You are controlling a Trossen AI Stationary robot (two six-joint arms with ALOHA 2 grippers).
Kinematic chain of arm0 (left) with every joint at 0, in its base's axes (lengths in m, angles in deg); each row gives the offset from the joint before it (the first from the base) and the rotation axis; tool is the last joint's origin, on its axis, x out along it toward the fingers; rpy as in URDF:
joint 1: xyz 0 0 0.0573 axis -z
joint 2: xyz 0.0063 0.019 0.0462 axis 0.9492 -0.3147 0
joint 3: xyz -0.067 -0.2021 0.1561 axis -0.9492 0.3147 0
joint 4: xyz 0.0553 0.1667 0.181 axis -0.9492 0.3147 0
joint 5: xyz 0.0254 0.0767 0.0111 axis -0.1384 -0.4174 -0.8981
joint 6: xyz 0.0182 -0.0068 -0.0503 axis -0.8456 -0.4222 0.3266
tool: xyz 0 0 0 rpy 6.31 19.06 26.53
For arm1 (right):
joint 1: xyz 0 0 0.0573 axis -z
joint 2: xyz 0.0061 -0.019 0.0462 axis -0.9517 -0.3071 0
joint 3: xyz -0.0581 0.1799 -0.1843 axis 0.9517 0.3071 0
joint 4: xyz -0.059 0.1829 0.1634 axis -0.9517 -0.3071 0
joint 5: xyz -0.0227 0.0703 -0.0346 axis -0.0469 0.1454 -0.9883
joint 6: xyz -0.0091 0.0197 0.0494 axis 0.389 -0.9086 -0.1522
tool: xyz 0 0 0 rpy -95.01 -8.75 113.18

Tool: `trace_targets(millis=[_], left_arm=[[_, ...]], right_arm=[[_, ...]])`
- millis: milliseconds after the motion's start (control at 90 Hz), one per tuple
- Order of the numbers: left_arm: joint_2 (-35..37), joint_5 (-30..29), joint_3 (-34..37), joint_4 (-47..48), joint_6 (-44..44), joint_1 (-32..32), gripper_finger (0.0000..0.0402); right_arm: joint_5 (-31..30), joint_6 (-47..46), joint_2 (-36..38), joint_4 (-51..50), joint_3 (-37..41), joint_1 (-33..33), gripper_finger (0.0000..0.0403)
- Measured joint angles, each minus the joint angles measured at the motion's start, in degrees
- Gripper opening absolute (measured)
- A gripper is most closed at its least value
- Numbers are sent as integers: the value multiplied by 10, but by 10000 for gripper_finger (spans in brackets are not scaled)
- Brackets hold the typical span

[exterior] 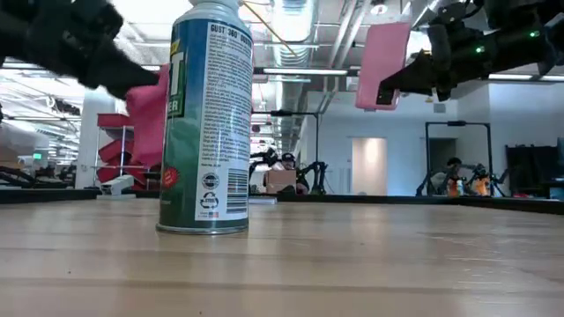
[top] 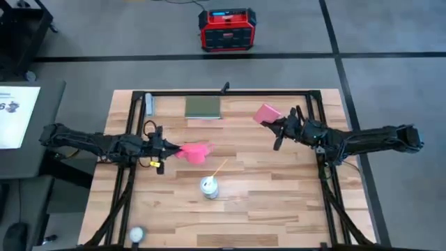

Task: Apply microfiber cloth
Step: Wipe the back of the pink cellphone with the pink microfiber towel

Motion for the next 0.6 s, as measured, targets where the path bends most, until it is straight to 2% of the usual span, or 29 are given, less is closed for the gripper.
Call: trace_targets(millis=[133,256,311,378,478,600], left_arm=[[74,17,56,-7,4,-10,0],[129,59,87,-16,12,-27,0],[133,96,88,-14,12,-38,0],[136,113,88,-5,12,-49,0],[123,124,88,-4,20,-71,0],[98,121,89,-3,71,-92,0]], right_arm=[[0,1,0,0,0,0,15],[0,1,0,0,0,0,15],[0,0,0,0,0,0,15],[1,-1,0,-2,0,0,15],[0,-2,0,-6,0,0,15],[0,-2,0,-7,0,0,15]])
